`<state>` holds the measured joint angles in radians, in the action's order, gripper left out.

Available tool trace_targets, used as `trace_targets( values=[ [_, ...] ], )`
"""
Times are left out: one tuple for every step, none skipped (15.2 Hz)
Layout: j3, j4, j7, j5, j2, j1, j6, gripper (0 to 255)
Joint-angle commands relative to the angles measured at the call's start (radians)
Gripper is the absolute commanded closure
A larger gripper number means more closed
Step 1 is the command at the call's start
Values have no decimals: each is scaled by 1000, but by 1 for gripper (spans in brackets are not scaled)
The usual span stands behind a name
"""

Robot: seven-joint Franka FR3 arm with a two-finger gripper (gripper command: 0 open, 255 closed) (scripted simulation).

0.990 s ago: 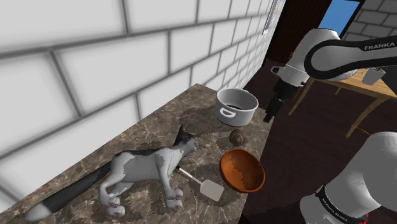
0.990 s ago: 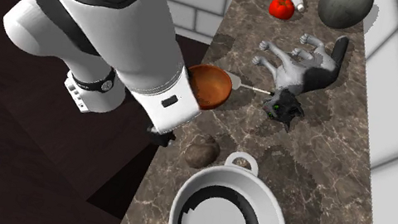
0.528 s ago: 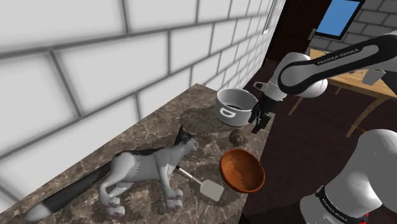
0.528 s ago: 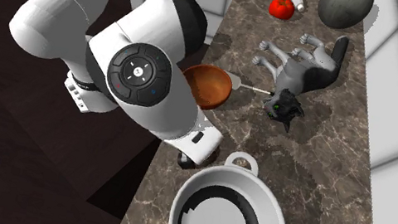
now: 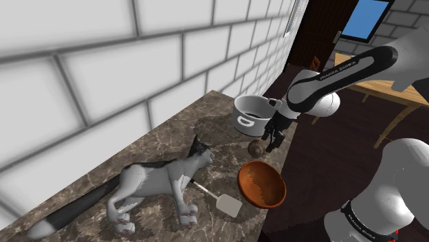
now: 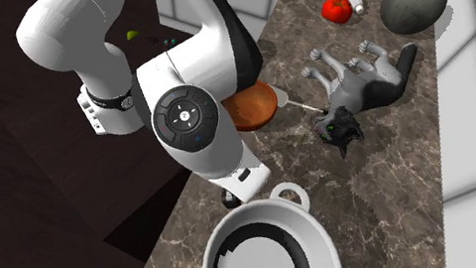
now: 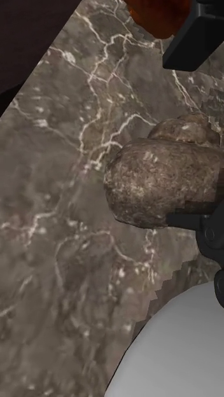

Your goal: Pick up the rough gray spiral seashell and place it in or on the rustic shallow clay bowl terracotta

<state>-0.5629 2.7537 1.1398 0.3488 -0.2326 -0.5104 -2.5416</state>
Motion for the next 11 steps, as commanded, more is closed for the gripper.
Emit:
trace_targets(
  values=[
    [-6,0,19,27,20,-14,-17,0],
    [-6,0,19,27,20,-14,-17,0],
    [-6,0,19,27,20,-14,-17,0],
    [-6,0,19,27,20,-14,-17,0],
    [-6,0,19,27,20,-14,-17,0],
    [-6,0,19,27,20,-14,-17,0],
    [-6,0,19,27,20,-14,-17,0],
    [-6,0,19,27,20,-14,-17,0],
    [-6,0,19,27,20,-14,-17,255],
    [-6,0,19,27,20,-14,-17,255],
    [-7,-1,20,26,20,-14,-16,255]
  ],
)
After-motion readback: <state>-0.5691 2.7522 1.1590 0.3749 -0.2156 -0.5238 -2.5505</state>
